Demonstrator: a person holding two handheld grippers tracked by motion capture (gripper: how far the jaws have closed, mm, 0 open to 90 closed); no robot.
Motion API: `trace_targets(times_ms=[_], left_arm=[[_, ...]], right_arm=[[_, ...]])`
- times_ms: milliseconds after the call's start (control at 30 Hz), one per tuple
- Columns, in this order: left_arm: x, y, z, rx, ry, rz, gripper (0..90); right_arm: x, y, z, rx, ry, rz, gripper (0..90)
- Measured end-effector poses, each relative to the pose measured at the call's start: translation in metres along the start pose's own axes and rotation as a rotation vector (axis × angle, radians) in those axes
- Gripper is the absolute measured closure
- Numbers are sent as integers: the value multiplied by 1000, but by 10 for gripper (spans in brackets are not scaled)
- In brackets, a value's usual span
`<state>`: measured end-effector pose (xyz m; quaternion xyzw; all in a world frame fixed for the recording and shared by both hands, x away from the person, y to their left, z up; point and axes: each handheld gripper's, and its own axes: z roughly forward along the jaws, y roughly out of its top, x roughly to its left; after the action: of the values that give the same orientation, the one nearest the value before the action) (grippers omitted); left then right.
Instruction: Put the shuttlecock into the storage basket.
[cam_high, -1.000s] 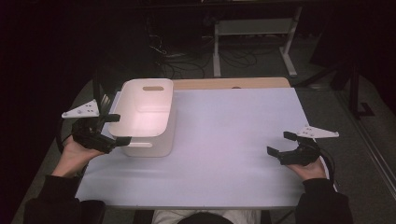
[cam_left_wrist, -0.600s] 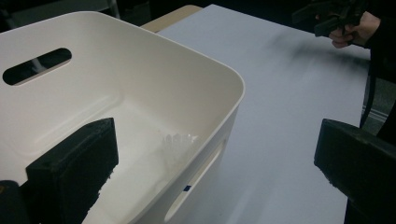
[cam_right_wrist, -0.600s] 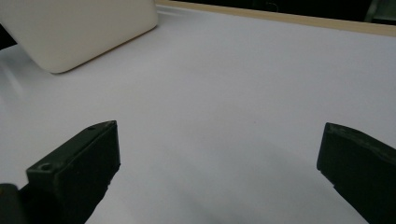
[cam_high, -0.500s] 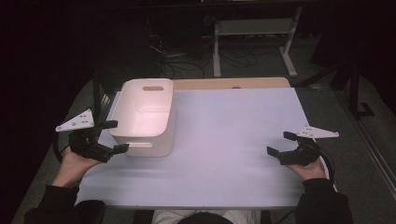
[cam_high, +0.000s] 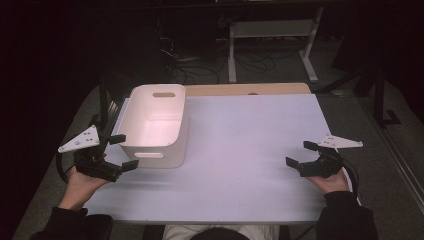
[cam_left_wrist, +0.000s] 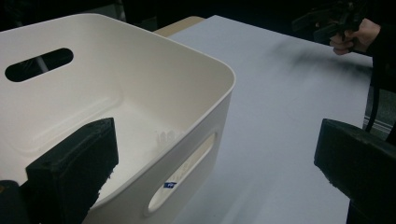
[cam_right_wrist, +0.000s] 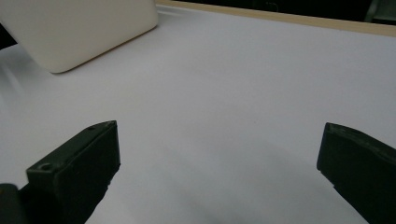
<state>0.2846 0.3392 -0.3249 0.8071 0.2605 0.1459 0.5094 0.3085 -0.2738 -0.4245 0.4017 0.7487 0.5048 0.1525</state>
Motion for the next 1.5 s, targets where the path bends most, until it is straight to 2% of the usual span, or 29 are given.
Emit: trace_targets(times_ms=[100,333,867,1033,1300,1500], left_arm=[[-3,-3,-1,-22,-7,-8,0],[-6,-14,-3,-28,3,-24,0],[-12,-31,0,8,-8,-35,0],[-15,-35,4,12,-24,-35,0],[-14,-44,10,40,-24,-41,0],[-13,-49,11,44,-27,-52,0]], right_arm=[[0,0,0,1,0,1,0],[0,0,0,0,1,-1,0],[0,0,-1,-4,2,1,0],[0,0,-1,-6,1,1,0],[0,0,-1,-7,2,0,0],[0,0,-1,-7,3,0,0]])
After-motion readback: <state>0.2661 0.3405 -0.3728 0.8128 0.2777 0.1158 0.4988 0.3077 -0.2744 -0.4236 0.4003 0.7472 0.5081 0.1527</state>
